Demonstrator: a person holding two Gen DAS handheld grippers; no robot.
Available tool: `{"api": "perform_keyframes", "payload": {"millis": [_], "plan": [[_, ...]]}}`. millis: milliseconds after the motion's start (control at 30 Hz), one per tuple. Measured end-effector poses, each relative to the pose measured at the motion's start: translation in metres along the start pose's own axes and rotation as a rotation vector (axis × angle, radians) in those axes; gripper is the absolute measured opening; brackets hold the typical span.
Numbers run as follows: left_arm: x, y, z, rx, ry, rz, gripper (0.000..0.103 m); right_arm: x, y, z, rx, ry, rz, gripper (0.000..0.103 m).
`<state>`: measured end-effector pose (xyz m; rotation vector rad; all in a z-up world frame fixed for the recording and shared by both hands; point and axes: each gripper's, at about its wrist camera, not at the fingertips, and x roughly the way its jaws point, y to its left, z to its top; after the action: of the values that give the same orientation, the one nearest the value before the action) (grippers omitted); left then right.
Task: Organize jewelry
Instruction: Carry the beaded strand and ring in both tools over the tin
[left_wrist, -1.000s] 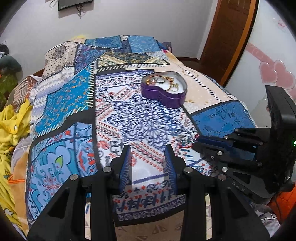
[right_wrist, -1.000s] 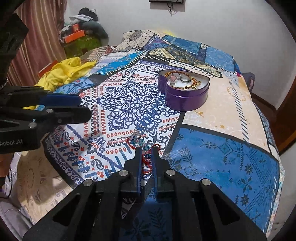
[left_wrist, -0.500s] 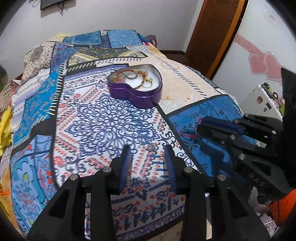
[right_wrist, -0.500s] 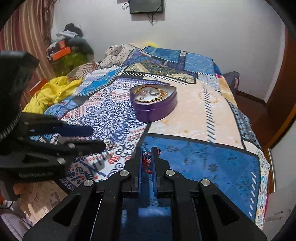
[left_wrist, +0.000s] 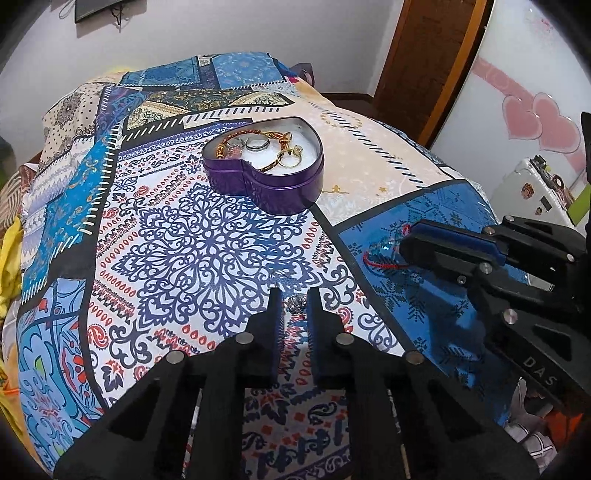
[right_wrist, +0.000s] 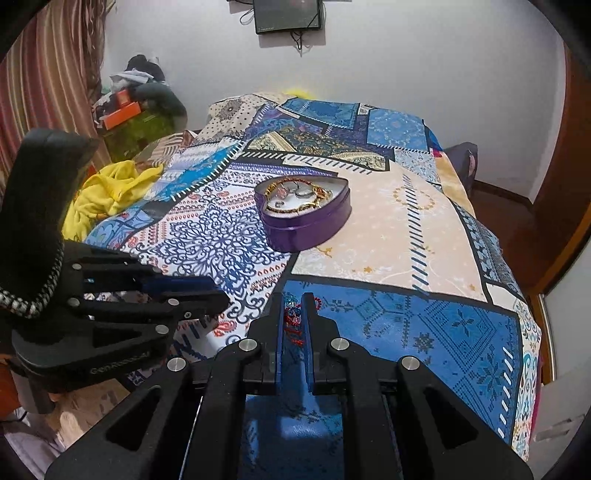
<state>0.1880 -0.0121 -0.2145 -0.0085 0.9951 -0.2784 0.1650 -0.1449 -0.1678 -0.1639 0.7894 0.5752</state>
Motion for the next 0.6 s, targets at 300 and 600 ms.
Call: {"api": "perform_keyframes", "payload": {"millis": [300, 600], "plan": [[-0.02, 0.002, 0.006, 0.003, -0.064, -0.004, 0.009, -0.009, 0.006, 0.014, -0.03, -0.043, -0.001, 0.008], [-0.04, 0.012, 0.023, -0.015, -0.137, 0.01, 0.009, -0.014, -0.001, 0.031, -0.016, -0.086, -0.017, 0.008]]}}
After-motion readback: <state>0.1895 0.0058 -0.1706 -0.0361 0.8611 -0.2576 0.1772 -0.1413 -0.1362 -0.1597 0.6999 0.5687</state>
